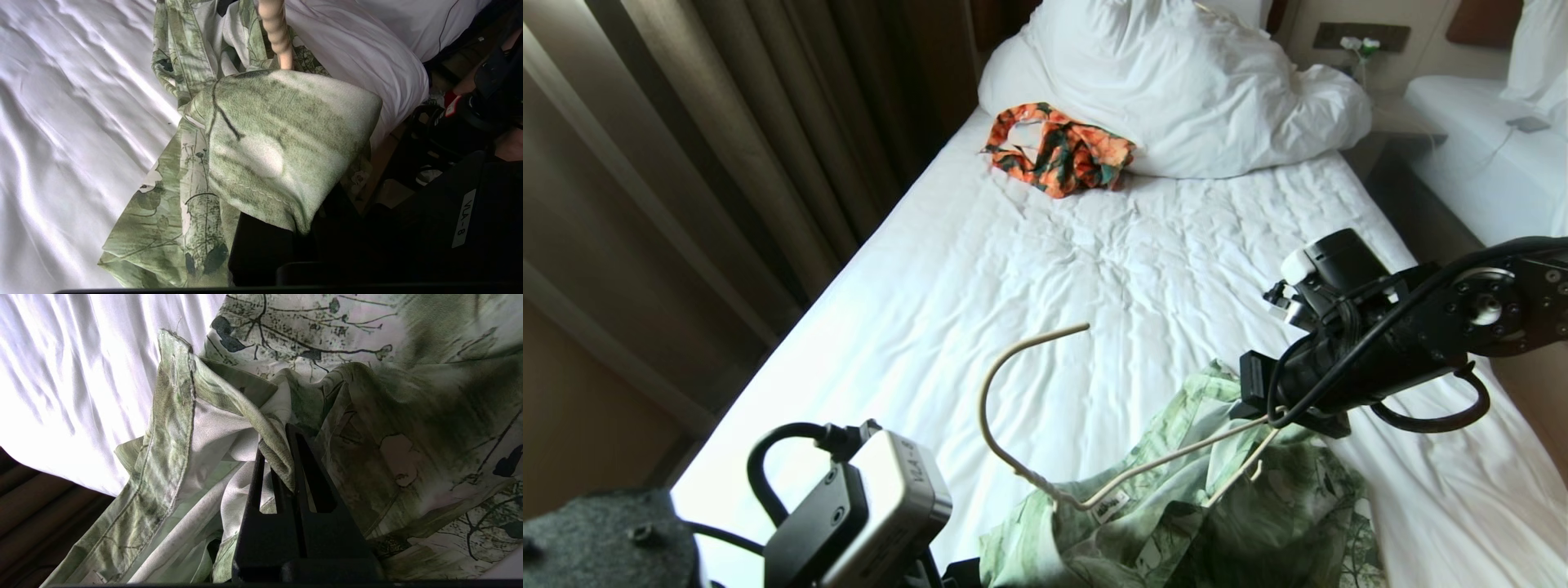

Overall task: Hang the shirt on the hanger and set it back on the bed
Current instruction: Hook the other side of the shirt onto the hanger

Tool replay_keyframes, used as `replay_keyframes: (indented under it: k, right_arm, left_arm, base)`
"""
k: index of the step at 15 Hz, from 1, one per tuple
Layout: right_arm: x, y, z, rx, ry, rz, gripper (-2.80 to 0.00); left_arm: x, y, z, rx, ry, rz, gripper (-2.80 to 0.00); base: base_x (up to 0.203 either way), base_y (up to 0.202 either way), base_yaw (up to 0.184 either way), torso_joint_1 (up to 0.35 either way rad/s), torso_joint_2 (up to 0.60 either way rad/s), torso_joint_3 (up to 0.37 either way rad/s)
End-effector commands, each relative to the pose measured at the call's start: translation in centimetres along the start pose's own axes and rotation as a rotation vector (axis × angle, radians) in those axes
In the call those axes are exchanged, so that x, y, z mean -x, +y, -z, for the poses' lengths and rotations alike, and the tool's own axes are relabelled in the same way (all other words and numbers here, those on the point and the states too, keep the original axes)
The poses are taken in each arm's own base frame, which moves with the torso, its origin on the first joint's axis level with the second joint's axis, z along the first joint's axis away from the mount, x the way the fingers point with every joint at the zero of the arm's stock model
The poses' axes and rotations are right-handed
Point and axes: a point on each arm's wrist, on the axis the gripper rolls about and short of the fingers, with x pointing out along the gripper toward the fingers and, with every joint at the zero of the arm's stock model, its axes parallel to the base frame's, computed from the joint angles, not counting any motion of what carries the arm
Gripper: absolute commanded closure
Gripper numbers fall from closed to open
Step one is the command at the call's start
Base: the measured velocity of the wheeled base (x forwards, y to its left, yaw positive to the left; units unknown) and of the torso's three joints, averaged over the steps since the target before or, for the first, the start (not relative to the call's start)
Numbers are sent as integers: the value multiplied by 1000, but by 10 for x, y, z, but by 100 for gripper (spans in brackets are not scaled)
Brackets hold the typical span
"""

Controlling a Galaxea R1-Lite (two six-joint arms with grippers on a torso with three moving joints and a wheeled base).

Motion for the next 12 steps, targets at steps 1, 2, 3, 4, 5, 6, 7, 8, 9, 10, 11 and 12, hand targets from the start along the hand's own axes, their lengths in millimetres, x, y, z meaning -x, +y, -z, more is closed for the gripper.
replay_keyframes:
  k: [1, 2, 3, 4, 5, 6, 7, 8, 9, 10, 11, 12]
  right_arm:
    - [11, 1, 2, -4, -17, -15, 0]
    - [14, 2, 3, -3, -23, -20, 0]
    - [16, 1, 4, -6, -22, -21, 0]
    - [17, 0, 6, -11, -20, -19, 0]
    - [18, 0, 7, -11, -22, -19, 0]
    - [19, 0, 7, -11, -23, -20, 0]
    - [19, 0, 7, -11, -25, -21, 0]
    - [23, 1, 8, -7, -32, -30, 0]
    - [25, 2, 10, -2, -31, -34, 0]
    - [29, 2, 12, 0, -34, -37, 0]
    - [31, 2, 13, 0, -38, -40, 0]
    - [34, 2, 13, 1, -46, -45, 0]
  left_arm:
    - [0, 0, 1, 1, 1, -1, 0]
    - [0, 0, 3, 0, 9, -2, 0]
    - [0, 1, 4, 2, 12, -5, 0]
    - [2, 1, 5, 13, 11, -4, 0]
    - [3, 1, 8, 19, 19, -5, 0]
    - [3, 2, 10, 18, 25, -6, 0]
    - [2, 2, 10, 18, 28, -6, 0]
    - [2, 2, 6, 22, 15, -11, 0]
    - [1, 4, 3, 25, 3, -28, 0]
    - [0, 4, 2, 24, 4, -32, 0]
    - [-2, 4, 4, 22, 13, -33, 0]
    - [-4, 3, 5, 20, 23, -31, 0]
  base:
    - [0, 0, 0, 0, 0, 0]
    - [0, 0, 0, 0, 0, 0]
    - [0, 0, 0, 0, 0, 0]
    - [0, 0, 0, 0, 0, 0]
    - [0, 0, 0, 0, 0, 0]
    - [0, 0, 0, 0, 0, 0]
    - [0, 0, 0, 0, 0, 0]
    - [0, 0, 0, 0, 0, 0]
    - [0, 0, 0, 0, 0, 0]
    - [0, 0, 0, 0, 0, 0]
    - [0, 0, 0, 0, 0, 0]
    - [0, 0, 0, 0, 0, 0]
